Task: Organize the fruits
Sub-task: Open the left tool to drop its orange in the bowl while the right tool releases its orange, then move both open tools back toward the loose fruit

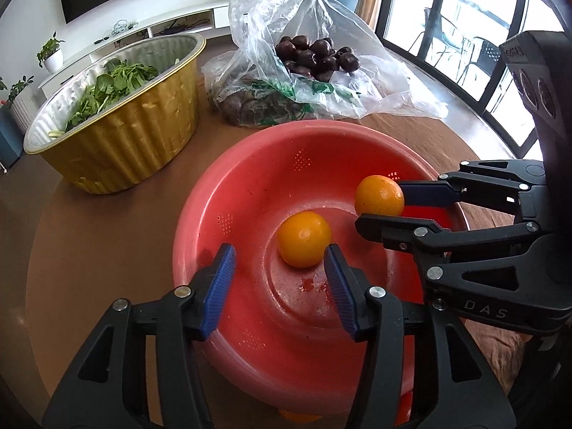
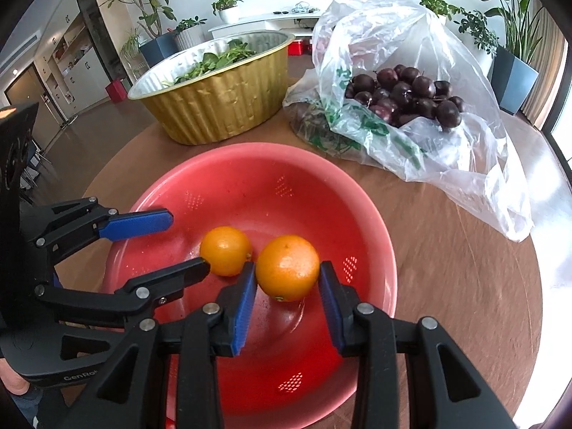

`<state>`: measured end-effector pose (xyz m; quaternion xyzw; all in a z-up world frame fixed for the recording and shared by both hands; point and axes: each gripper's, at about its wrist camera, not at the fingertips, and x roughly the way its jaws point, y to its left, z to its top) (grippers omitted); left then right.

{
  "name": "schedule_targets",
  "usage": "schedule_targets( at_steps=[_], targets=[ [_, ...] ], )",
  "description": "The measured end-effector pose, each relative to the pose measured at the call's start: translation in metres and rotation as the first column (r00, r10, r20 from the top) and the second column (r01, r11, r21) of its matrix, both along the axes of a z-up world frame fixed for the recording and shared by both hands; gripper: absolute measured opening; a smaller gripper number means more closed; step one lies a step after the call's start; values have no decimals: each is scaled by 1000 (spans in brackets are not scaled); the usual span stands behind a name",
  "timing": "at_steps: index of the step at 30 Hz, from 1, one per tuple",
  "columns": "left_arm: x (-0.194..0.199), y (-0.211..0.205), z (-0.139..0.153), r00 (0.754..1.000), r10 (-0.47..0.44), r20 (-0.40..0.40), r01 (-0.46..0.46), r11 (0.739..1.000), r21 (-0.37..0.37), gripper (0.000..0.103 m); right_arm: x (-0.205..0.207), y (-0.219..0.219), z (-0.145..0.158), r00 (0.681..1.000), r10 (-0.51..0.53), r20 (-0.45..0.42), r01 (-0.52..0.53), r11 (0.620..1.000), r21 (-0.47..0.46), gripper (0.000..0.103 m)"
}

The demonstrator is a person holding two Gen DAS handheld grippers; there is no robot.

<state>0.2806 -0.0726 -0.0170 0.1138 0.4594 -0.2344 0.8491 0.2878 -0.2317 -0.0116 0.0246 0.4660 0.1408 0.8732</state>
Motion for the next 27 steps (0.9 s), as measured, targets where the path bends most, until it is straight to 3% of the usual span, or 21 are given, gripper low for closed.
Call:
schedule_targets(
  at_steps=[5,10,12,14,16,18,22,27],
  targets=[
    [-6,3,8,1000,12,24,-12,1000,8,54,0,0,1,1000,-8,1,8,1000,10,49],
    [-21,9,20,998,16,59,-16,1000,-4,68,-5,0,6,1000,-3,7,3,1000,14,51],
    [-30,14,28,997,21,68,-19,999,-28,72,-10,-1,10,1000,-9,18,9,1000,17,60],
    [-42,19,37,996,29,86,-24,998,-56,77,-19,-4,16,999,-16,39,15,999,32,61],
    [-57,26,47,993,40,112,-30,996,-88,85,-29,-7,24,998,-26,57,23,999,47,62],
    [-75,33,57,989,48,138,-30,991,-129,103,-39,-11,32,996,-43,74,38,997,60,68],
    [-111,40,59,986,44,163,-25,993,-114,103,-70,-18,46,991,-55,119,45,995,86,70],
    [-151,52,42,989,82,120,-69,991,-114,103,-109,-21,53,986,-64,155,48,993,105,73]
  ],
)
